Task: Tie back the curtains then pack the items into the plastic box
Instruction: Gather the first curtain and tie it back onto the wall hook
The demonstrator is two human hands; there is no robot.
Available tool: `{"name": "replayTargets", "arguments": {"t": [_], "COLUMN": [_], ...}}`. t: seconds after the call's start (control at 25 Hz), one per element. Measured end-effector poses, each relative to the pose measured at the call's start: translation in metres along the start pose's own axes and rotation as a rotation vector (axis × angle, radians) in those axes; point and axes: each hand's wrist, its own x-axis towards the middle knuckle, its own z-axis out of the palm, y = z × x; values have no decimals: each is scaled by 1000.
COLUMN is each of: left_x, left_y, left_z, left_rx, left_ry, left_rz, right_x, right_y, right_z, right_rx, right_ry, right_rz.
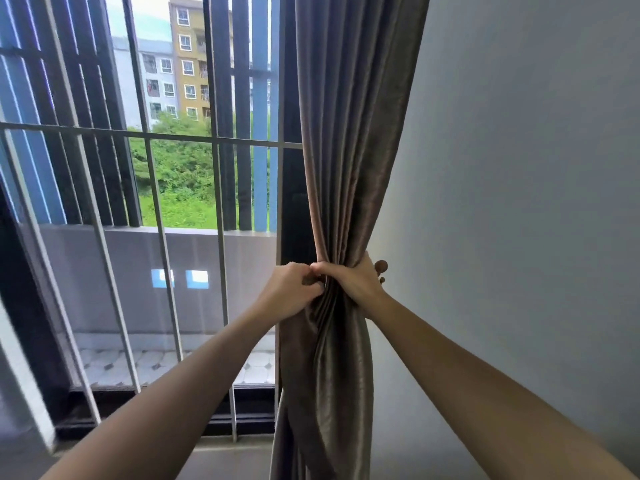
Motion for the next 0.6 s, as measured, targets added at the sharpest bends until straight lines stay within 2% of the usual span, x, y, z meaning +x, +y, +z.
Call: {"name": "replayTargets", "arguments": {"t": [0.24,0.36,0.48,0.6], "left_x": [-13,-13,-12,-23], "left_y": [10,10,10,24], "left_z": [6,-11,-25,-13], "left_rx": [168,212,27,-111], "left_ry": [24,-49,-179,-249], "left_rz": [-38,-124,-240,-220], "right_x": [8,9,14,15], "right_y": [-30,-35,-40,-46], "right_z": [-12,-19,-23,-17], "right_rx": [-256,-295,-289,-205], "right_ry": [-1,-37,-44,-4], "right_rz": [-57,-44,26,86]}}
